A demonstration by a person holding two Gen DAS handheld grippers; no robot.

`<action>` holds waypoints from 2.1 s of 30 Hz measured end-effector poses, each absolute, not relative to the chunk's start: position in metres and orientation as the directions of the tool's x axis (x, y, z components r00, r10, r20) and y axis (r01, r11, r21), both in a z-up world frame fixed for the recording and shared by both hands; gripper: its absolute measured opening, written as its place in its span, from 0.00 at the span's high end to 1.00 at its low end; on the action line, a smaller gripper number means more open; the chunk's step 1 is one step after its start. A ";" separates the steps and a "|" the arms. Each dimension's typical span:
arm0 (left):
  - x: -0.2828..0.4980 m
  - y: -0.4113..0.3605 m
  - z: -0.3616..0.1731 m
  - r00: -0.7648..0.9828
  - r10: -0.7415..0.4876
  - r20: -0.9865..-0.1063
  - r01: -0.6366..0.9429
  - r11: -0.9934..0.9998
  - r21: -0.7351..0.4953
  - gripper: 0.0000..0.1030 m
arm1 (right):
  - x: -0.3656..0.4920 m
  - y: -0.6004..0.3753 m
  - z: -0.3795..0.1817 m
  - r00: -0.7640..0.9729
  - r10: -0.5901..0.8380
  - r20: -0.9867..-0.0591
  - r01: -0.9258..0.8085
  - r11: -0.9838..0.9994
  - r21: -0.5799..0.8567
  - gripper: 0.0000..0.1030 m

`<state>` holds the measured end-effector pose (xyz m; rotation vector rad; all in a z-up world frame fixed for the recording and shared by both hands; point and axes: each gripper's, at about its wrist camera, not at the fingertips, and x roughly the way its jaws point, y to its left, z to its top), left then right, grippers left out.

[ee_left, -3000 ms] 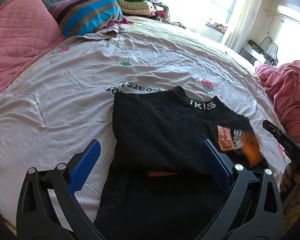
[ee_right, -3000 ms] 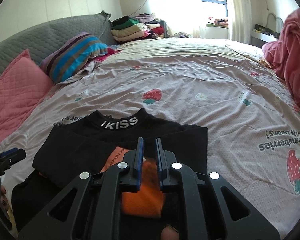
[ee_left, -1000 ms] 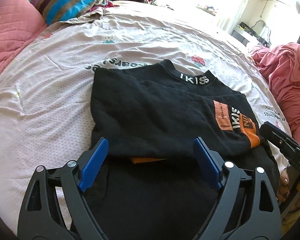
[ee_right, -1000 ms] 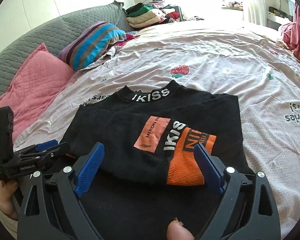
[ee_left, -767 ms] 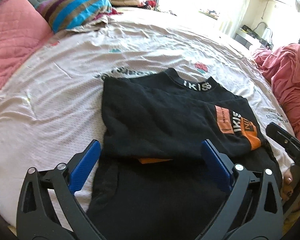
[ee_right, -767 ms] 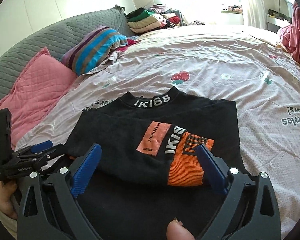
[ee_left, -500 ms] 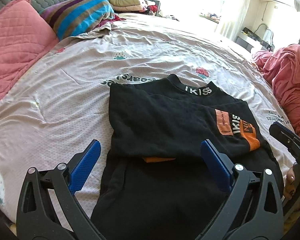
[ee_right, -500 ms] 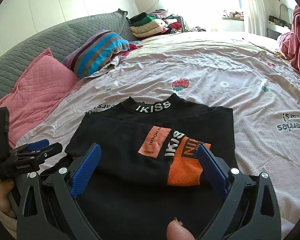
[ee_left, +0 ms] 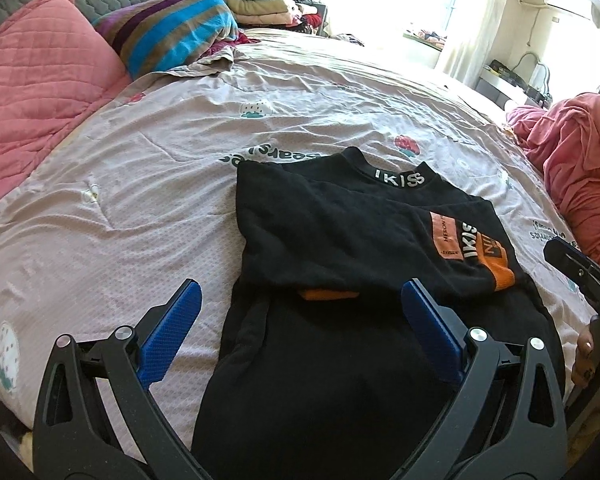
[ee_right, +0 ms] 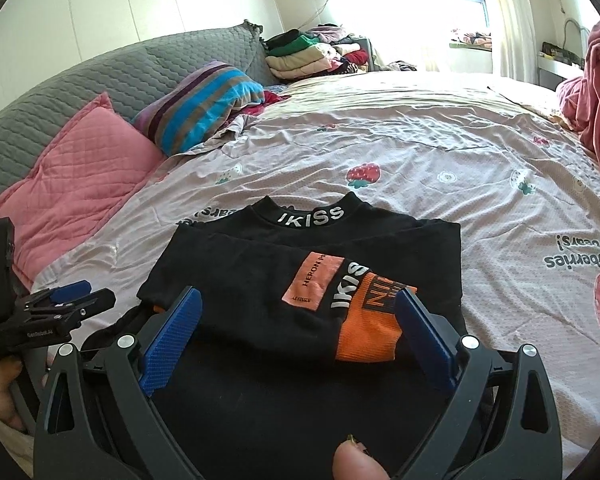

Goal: Fold small clothes

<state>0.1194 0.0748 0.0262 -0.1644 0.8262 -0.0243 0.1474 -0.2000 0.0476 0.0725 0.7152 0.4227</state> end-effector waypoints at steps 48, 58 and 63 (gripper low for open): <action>0.015 0.112 0.001 0.630 -0.067 -0.773 -0.139 0.970 -0.198 0.09 | 0.088 -0.253 0.030 0.644 0.373 -0.668 -0.350 0.920 0.176 0.07; -0.006 0.114 -0.010 0.621 -0.131 -0.773 -0.134 0.954 -0.269 0.09 | 0.082 -0.257 0.031 0.642 0.382 -0.665 -0.356 0.916 0.183 0.07; -0.014 0.116 -0.018 0.603 -0.158 -0.782 -0.135 0.946 -0.295 0.16 | 0.080 -0.260 0.029 0.639 0.376 -0.671 -0.354 0.918 0.179 0.07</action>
